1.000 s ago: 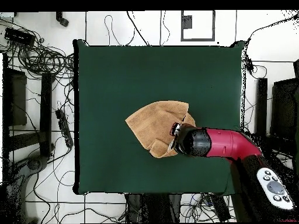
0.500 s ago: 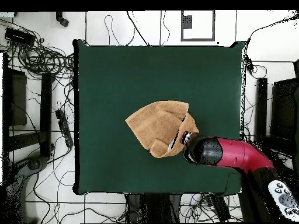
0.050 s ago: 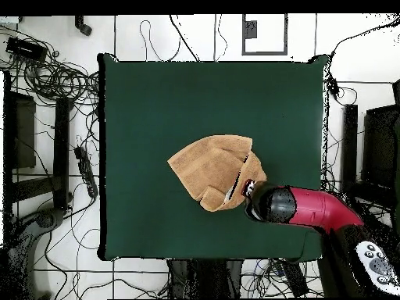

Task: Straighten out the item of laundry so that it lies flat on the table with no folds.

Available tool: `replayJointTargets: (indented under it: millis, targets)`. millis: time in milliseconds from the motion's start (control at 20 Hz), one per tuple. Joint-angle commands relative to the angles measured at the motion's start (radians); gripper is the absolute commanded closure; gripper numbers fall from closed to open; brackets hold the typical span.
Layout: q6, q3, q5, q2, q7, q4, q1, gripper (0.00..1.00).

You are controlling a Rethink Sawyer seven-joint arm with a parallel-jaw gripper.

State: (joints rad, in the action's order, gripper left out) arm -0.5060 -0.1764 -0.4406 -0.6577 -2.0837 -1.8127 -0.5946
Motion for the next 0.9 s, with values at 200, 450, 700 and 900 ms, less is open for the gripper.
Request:
replayJointTargets:
  millis: [200,450,700,900]
  targets:
    - [0.073,-0.05,0.016,0.115,-0.084,-0.005,0.085,0.0]
    - [0.092,-0.069,0.045,0.122,-0.091,-0.018,0.073,0.0]
    - [0.06,-0.087,0.078,0.112,-0.088,-0.018,0.076,0.0]
    - [0.114,-0.075,0.067,0.156,-0.094,0.004,0.079,0.0]
